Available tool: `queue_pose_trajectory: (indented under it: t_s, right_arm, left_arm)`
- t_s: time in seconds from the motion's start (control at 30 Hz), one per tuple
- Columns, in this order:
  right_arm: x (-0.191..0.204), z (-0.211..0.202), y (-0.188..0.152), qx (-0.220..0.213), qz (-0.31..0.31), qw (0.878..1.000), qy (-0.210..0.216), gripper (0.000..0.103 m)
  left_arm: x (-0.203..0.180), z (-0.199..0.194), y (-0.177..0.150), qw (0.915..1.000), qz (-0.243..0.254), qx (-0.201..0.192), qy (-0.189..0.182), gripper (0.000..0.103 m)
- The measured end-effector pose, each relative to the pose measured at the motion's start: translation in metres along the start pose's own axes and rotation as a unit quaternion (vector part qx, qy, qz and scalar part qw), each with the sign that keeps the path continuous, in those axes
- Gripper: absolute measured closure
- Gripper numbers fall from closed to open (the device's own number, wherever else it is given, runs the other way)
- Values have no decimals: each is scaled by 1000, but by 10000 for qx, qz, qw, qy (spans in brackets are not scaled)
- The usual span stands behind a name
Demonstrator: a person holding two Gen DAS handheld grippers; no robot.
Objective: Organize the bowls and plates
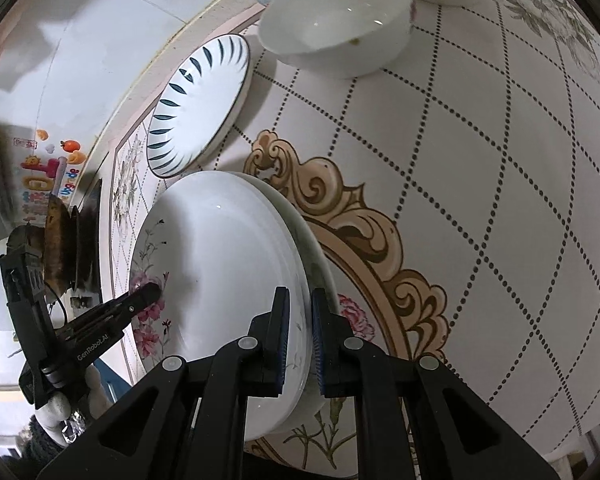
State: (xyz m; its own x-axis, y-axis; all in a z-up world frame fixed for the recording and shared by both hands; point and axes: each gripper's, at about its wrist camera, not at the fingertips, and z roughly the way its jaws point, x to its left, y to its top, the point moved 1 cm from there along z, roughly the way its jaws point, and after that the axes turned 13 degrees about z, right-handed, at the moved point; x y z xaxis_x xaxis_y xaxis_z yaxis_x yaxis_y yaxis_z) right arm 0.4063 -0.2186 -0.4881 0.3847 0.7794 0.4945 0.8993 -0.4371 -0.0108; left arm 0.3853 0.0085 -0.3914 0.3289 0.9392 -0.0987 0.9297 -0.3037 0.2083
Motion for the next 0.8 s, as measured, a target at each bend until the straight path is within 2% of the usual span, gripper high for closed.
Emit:
queue_pose_trajectory:
  t_s: [0.8]
  right_arm:
    - [13,-7,-12,-183,-553,9973,-437,88]
  left_arm:
    - [-11,11,-3,9996,115,59,237,81]
